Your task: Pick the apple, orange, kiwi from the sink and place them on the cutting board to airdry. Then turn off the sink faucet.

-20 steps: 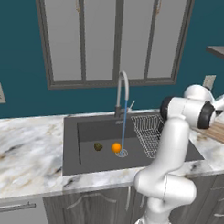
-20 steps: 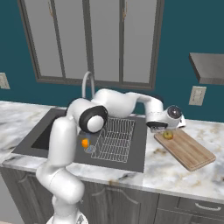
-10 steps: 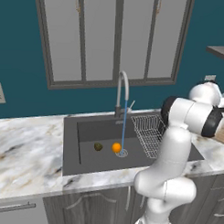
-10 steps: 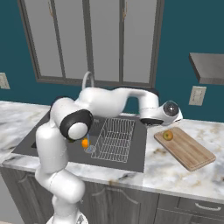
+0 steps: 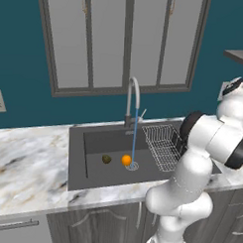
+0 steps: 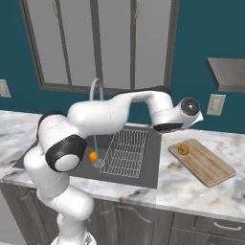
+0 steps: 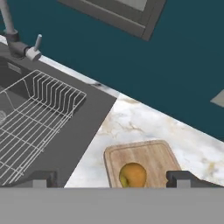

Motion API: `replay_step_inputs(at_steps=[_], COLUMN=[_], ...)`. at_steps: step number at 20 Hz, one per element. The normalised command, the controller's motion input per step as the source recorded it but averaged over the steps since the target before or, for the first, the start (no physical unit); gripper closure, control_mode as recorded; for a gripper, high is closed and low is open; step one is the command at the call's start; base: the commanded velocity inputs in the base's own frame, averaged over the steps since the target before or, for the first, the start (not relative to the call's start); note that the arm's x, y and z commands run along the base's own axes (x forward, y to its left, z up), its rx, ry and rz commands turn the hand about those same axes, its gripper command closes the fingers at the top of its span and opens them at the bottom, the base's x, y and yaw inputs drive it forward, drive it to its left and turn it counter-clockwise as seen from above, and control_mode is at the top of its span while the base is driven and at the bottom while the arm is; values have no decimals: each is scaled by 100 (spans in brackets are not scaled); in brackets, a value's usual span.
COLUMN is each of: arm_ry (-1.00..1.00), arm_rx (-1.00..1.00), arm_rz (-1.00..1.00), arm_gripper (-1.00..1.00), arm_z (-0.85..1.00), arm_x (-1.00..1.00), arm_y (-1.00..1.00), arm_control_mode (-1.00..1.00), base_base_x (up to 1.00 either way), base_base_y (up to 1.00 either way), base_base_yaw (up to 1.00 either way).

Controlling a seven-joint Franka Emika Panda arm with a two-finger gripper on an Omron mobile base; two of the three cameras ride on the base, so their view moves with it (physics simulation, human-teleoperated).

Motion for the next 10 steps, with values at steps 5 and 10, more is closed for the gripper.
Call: replay_step_inputs(at_steps=[5, 10], arm_ry=[10, -1], arm_rx=[19, 8], arm_rz=[-10, -15], arm_gripper=[-100, -100], arm_z=[50, 9], arm_x=[-69, -74], arm_y=[0, 38], arm_control_mode=[-100, -100], base_base_x=[0, 0], base_base_y=[0, 0], base_base_yaw=[0, 0])
